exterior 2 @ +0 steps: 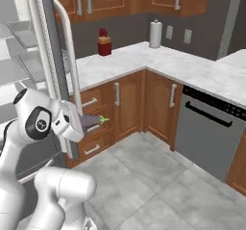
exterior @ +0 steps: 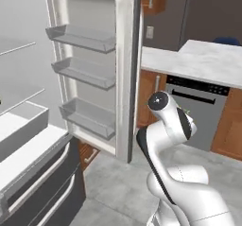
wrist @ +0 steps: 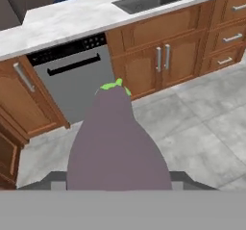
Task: Place the cold items (eggplant and broccoli) from the fridge in one tupperware on the dining counter. Place the warm items (kebab skewer and hot dog) in the stove area in another tupperware.
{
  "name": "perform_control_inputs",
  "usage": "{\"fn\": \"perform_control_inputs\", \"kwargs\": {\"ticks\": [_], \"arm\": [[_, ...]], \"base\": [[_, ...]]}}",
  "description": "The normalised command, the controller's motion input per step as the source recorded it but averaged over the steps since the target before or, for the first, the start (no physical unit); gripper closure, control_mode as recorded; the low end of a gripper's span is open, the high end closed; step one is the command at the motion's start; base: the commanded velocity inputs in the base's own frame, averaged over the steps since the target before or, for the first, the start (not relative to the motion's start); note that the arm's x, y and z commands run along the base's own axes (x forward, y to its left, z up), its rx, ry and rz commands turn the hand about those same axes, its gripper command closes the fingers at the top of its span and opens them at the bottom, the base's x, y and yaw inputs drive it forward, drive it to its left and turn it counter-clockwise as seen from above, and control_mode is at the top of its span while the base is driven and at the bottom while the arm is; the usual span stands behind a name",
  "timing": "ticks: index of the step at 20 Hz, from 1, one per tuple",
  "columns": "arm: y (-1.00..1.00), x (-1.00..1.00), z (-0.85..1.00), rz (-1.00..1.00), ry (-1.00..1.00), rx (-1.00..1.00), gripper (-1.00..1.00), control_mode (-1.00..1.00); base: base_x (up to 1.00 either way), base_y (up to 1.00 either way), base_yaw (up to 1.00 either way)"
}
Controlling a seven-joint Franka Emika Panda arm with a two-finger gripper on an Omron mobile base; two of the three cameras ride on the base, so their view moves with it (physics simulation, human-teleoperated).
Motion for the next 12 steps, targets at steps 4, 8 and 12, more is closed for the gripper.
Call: {"fn": "perform_control_inputs", "kwargs": {"ticks": [4,8,12], "arm": [[0.00,0.00,0.00,0.00,0.00,0.00,1.00,1.00],[0.00,0.00,0.00,0.00,0.00,0.00,1.00,1.00],[0.00,0.00,0.00,0.00,0.00,0.00,1.00,1.00]], "base": [[0.13,-0.26,-0.49],[0.24,-0.42,-0.47],[0.34,-0.56,-0.45]]}}
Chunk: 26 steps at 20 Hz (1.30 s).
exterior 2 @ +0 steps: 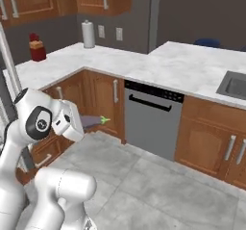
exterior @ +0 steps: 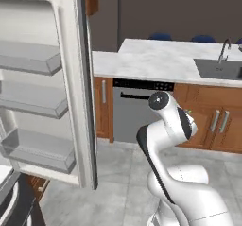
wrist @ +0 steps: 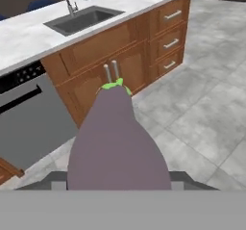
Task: Place the cold items (eggplant and broccoli) from the fridge in one tupperware on the dining counter. Place the warm items (kebab skewer and hot dog) in the stove area in another tupperware.
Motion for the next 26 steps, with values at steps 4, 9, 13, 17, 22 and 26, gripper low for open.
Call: {"fn": "perform_control_inputs", "kwargs": {"ticks": [4,9,13,17,22,26], "arm": [[0.00,0.00,0.00,0.00,0.00,0.00,1.00,1.00],[0.00,0.00,0.00,0.00,0.00,0.00,1.00,1.00],[0.00,0.00,0.00,0.00,0.00,0.00,1.00,1.00],[0.00,0.00,0.00,0.00,0.00,0.00,1.00,1.00],[0.00,0.00,0.00,0.00,0.00,0.00,1.00,1.00],[0.00,0.00,0.00,0.00,0.00,0.00,1.00,1.00]], "base": [[0.40,-0.82,-0.34],[0.78,-0.72,-0.23],[0.81,-0.74,-0.18],[0.49,-0.95,-0.22],[0.23,-1.00,-0.12],[0.21,-1.00,-0.07]]}}
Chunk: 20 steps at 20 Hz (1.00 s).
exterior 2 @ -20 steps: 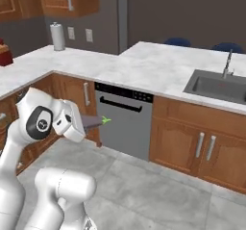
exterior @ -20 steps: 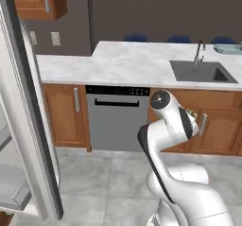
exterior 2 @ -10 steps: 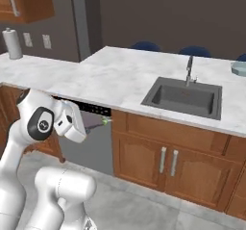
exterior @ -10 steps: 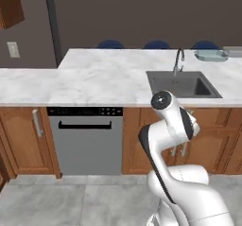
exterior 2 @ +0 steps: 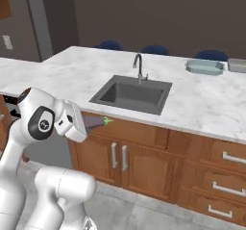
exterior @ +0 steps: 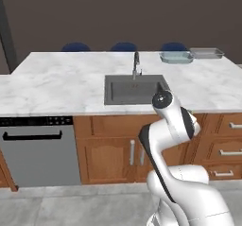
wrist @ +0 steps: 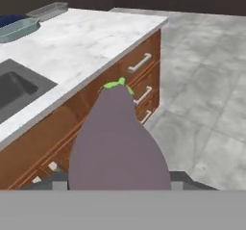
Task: Place the cold items (eggplant and broccoli) from the fridge in one tupperware on the dining counter. Place the warm items (kebab skewer and hot dog) in the stove area in another tupperware.
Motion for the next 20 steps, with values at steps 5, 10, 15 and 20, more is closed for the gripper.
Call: {"fn": "perform_control_inputs", "kwargs": {"ticks": [5,10,15,20], "arm": [[0.00,0.00,0.00,0.00,0.00,0.00,1.00,1.00],[0.00,0.00,0.00,0.00,0.00,0.00,1.00,1.00],[0.00,0.00,0.00,0.00,0.00,0.00,1.00,1.00],[0.00,0.00,0.00,0.00,0.00,0.00,1.00,1.00]], "base": [[0.12,-1.00,0.00],[0.22,-1.00,0.00],[0.24,-1.00,0.04],[0.19,-1.00,0.14]]}}
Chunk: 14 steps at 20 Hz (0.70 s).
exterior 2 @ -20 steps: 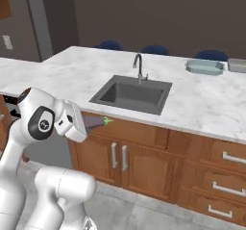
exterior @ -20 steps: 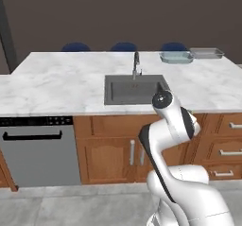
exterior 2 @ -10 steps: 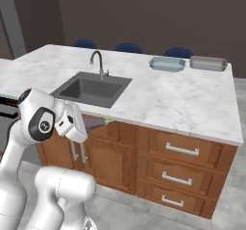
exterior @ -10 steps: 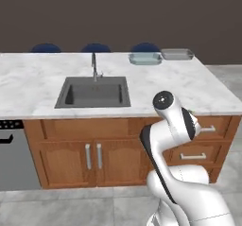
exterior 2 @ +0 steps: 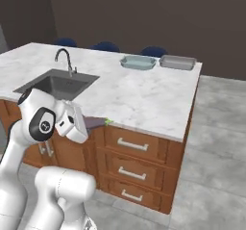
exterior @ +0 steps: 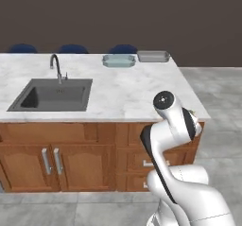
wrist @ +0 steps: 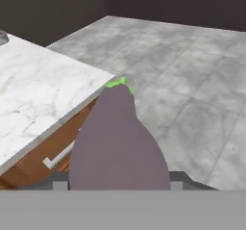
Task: Place the cold items (eggplant and broccoli) from the fridge in one tupperware on the dining counter. Place the warm items (kebab skewer and hot dog) in the stove area in another tupperware.
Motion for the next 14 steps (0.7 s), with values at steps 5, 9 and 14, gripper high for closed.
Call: {"fn": "perform_control_inputs", "kwargs": {"ticks": [5,9,14], "arm": [[0.00,0.00,0.00,0.00,0.00,0.00,1.00,1.00],[0.00,0.00,0.00,0.00,0.00,0.00,1.00,1.00],[0.00,0.00,0.00,0.00,0.00,0.00,1.00,1.00]], "base": [[0.04,-1.00,0.24],[0.00,-1.00,0.33],[0.00,-1.00,0.35]]}}
